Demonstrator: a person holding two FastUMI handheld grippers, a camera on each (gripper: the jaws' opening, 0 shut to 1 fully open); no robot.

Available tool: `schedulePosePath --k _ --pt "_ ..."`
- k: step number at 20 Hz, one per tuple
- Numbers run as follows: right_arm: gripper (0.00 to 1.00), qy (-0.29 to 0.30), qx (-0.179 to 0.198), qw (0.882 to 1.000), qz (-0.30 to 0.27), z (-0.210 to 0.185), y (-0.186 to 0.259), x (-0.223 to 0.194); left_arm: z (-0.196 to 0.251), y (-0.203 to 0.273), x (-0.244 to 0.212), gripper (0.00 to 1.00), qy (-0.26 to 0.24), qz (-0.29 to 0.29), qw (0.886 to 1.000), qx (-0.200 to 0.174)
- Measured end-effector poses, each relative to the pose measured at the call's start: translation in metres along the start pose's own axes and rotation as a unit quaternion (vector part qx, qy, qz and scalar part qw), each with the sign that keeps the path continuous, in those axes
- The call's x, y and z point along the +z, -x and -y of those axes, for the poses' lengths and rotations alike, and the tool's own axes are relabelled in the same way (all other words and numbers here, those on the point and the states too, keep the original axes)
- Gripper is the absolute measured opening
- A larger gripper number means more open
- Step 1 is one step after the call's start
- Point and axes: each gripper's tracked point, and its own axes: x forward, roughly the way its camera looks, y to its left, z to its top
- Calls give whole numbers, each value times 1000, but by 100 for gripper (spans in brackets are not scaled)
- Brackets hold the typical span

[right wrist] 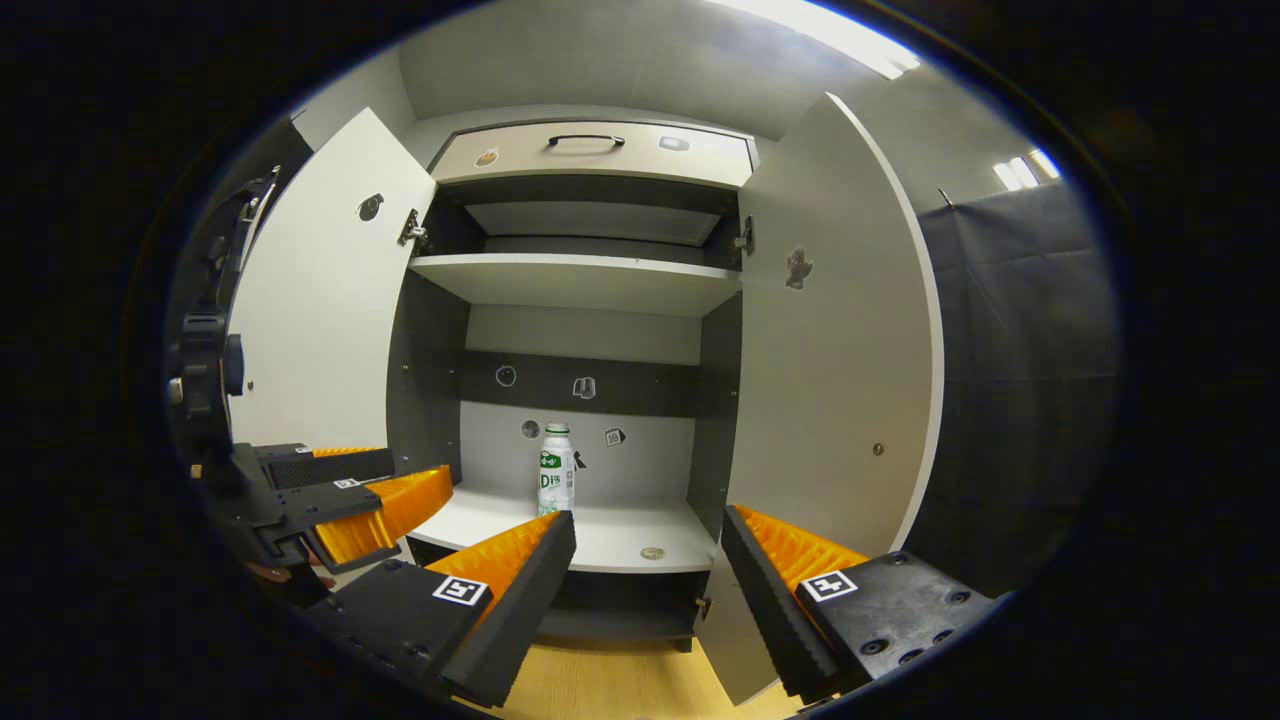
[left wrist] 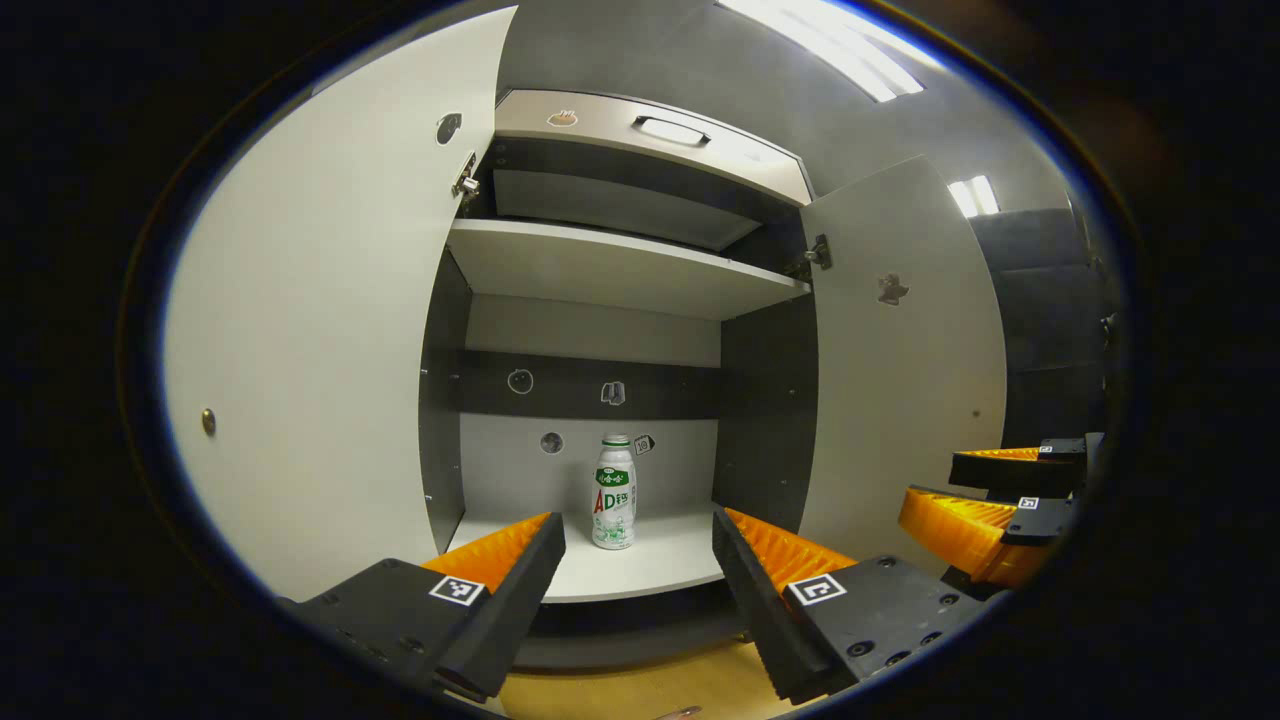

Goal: Grasp the bottle in the cabinet with the left hand and place it on the coaster, then close the right door with the right hand and the left door with the left hand.

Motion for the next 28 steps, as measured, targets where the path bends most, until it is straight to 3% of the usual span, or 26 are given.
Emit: schedulePosePath --k 5,13,18,28 --pt "97 9 32 999 21 -1 -34 1 -3 -75 -4 94 -8 16 1000 5" --pt "98 18 86 996 0 -4 -95 -31 -9 -190 -37 94 -7 10 1000 7" --pt "98 12 102 995 -11 -6 -117 -45 -22 -231 -56 94 -26 0 999 24" --pt "98 -3 103 994 -27 0 -148 -62 -38 -278 -86 94 -16 -23 999 42"
